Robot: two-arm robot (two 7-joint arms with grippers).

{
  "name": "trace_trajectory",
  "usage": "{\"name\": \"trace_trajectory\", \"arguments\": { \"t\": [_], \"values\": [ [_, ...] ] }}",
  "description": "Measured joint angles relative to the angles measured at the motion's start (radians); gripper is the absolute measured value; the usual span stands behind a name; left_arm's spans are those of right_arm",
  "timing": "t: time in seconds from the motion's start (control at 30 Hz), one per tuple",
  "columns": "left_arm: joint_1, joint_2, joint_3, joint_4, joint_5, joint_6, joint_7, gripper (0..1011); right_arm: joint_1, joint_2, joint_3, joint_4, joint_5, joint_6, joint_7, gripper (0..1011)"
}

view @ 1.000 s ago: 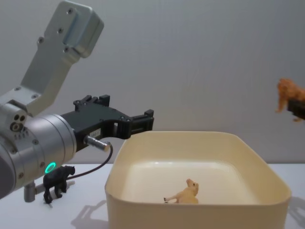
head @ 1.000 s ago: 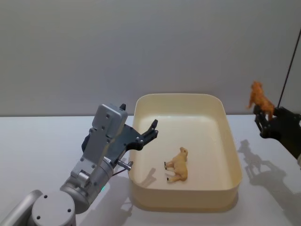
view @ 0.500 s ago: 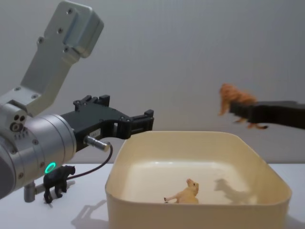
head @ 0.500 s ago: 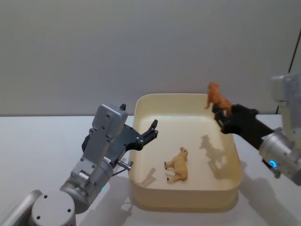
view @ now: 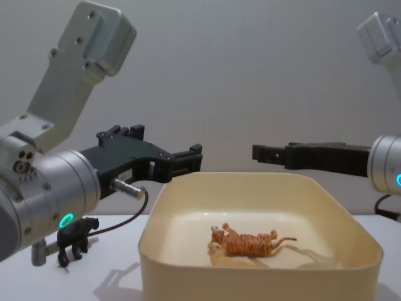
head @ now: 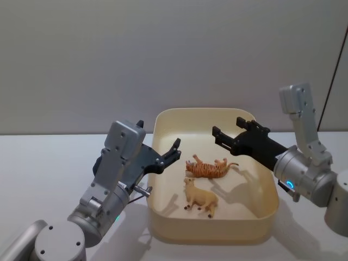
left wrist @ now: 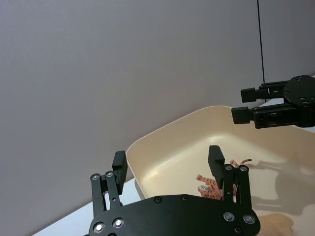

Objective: Pick up the toy alternately with two hands and place it into the central storage box.

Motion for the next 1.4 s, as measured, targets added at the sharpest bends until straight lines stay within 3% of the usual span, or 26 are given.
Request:
{"name": "trace_trajectory", "arguments": {
  "t": [0.23,0.33,0.67,1.2,1.4],
  "values": [
    [0.000,0.000,0.000,0.000,0.000,0.000,0.000,1002,-0.013,0.019,0.017,-0.024,0.015,0.000,-0.013,961],
    [0.000,0.000,0.000,0.000,0.000,0.000,0.000,1001,-0.025,0.033,0.028,-0.040,0.025,0.000,-0.024,1001],
    [0.000,0.000,0.000,0.000,0.000,0.000,0.000,1001,-0.082,0.091,0.078,-0.115,0.071,-0.001,-0.068,1001],
    [-0.005,-0.004,-0.001,0.005,0.000,0.006,-0.011,1001,-0.113,0.123,0.106,-0.156,0.097,-0.002,-0.091,1001],
    [-0.025,-0.011,-0.008,0.021,-0.011,0.051,-0.049,1001,-0.118,0.129,0.110,-0.163,0.101,-0.002,-0.095,1001]
  ]
}}
